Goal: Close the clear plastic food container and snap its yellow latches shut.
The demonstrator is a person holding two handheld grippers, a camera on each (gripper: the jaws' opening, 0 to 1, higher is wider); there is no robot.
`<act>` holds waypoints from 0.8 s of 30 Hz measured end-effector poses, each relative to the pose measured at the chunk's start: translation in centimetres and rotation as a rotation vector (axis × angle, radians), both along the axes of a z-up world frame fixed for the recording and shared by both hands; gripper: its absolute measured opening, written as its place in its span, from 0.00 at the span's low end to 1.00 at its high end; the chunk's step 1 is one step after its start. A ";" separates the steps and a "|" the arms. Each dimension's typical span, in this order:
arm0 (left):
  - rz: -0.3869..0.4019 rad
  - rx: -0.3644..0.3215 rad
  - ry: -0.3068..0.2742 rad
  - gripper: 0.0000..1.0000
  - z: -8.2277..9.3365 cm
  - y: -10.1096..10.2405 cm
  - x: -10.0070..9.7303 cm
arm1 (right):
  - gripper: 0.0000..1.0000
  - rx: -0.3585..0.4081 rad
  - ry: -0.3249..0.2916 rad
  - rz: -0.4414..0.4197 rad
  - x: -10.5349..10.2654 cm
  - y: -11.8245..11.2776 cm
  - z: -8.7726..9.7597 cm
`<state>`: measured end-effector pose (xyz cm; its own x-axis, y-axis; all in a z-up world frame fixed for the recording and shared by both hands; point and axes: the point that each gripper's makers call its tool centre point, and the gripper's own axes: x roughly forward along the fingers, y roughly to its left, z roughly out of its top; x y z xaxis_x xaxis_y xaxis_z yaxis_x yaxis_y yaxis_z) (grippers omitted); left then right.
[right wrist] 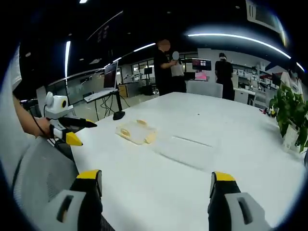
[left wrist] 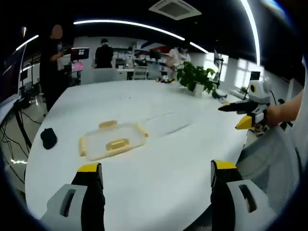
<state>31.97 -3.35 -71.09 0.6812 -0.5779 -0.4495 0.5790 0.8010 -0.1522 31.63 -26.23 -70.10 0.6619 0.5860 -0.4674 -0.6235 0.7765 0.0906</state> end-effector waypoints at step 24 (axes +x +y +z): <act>0.003 -0.001 0.004 0.90 -0.2 0.1 0.0 | 0.92 -0.003 0.001 0.002 -0.1 0.0 0.0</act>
<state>31.92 -3.30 -71.27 0.6810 -0.5762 -0.4519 0.5761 0.8025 -0.1552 31.56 -26.19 -70.10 0.6603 0.5858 -0.4699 -0.6250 0.7756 0.0885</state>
